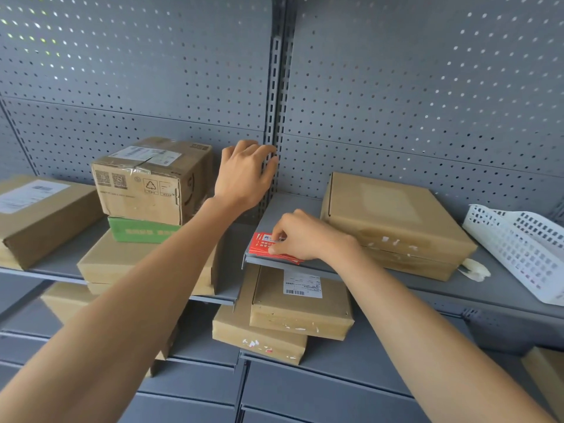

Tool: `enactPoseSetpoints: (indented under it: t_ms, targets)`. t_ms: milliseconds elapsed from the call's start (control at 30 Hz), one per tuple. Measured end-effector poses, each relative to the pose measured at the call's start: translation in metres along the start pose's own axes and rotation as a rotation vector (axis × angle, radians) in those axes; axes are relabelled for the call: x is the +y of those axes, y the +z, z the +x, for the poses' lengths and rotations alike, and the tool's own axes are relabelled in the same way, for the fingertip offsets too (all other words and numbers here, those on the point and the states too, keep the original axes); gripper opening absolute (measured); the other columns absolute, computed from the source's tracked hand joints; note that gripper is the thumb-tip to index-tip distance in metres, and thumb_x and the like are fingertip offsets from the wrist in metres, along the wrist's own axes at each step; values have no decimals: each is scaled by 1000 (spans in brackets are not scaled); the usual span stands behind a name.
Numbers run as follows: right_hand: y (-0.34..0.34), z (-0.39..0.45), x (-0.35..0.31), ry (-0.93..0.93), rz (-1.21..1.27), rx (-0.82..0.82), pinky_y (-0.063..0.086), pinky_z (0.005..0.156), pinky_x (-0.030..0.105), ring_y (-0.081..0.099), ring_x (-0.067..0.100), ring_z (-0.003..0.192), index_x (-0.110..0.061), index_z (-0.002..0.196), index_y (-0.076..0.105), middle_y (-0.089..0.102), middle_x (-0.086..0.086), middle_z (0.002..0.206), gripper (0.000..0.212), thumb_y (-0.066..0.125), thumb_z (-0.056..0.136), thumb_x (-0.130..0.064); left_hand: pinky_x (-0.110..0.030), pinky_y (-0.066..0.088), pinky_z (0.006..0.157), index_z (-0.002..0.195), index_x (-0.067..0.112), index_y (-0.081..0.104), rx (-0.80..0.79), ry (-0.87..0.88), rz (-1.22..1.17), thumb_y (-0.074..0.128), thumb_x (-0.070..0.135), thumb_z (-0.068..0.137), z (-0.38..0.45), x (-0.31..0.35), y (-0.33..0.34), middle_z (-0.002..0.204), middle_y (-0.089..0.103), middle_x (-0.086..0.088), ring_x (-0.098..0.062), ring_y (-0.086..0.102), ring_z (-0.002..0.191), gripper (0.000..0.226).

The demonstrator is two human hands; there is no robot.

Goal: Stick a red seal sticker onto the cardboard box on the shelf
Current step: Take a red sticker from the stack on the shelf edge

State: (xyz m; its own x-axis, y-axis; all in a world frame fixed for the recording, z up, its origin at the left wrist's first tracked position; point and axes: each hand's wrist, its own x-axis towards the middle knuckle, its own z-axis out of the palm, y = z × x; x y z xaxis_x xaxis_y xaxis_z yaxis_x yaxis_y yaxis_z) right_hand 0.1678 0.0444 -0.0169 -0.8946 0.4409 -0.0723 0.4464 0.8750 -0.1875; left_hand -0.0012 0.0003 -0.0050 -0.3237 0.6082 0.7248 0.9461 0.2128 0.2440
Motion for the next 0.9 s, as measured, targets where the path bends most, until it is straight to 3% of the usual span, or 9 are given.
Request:
enactPoseSetpoints:
  t_ms: [167,233,333,433,533,633,733,800,900]
  targets:
    - [-3,-1,1,7,78,-5,57,88,45,61,24,109,-21,114,77,68,5,120,29,58,99,-37,-49,33,106,133,16,62,3,5,-25,44,37,104,2,2,2,123,71,-5,-28,52,130,40]
    - [-3,1,2,-8,69,23,55,72,39,63,27,100,-14,99,77,71,5,105,30,51,102,-29,-48,33,105,132,17,62,1,3,-39,43,37,104,2,2,2,123,71,-5,-27,52,130,39]
    - [-4,2,-1,-19,-27,150,28,48,32,48,30,64,-8,66,50,48,6,68,37,42,101,-16,-47,33,104,130,18,64,2,-11,-67,43,38,105,2,3,1,124,72,-2,-26,53,127,38]
    - [-9,4,-1,-73,-56,300,21,46,32,38,28,54,-9,64,46,41,6,59,35,42,99,-9,-46,37,99,118,17,69,24,-24,-114,45,35,104,2,5,-3,114,74,1,-27,59,116,32]
    - [-16,8,6,-107,-173,443,23,45,30,48,32,52,-10,69,51,45,6,57,28,54,97,-6,-45,47,85,97,14,71,72,-76,-190,51,32,99,4,9,-10,87,67,8,-29,63,96,26]
    - [-29,9,13,-133,-319,563,29,49,29,44,31,47,-10,69,55,44,5,53,25,69,83,5,-37,50,69,82,16,65,38,-241,-260,56,38,94,11,13,-16,72,63,9,-25,63,76,27]
    - [-46,7,22,-157,-362,717,41,59,34,43,29,45,-11,62,55,52,4,49,30,72,82,3,-33,43,60,63,9,50,-42,-386,-360,56,45,92,22,22,-24,57,54,1,-23,51,57,46]
    - [-56,6,31,-197,-379,830,45,63,36,54,29,50,-11,62,56,59,4,53,30,64,91,-5,-30,37,57,58,10,39,-104,-447,-454,55,47,94,28,32,-30,54,43,-4,-21,39,53,54]
    - [-70,1,45,-242,-407,956,40,68,37,59,28,57,-12,67,57,63,1,58,38,42,100,-20,-26,45,61,60,7,57,-178,-471,-634,58,47,95,35,47,-34,59,59,-6,-18,52,55,53]
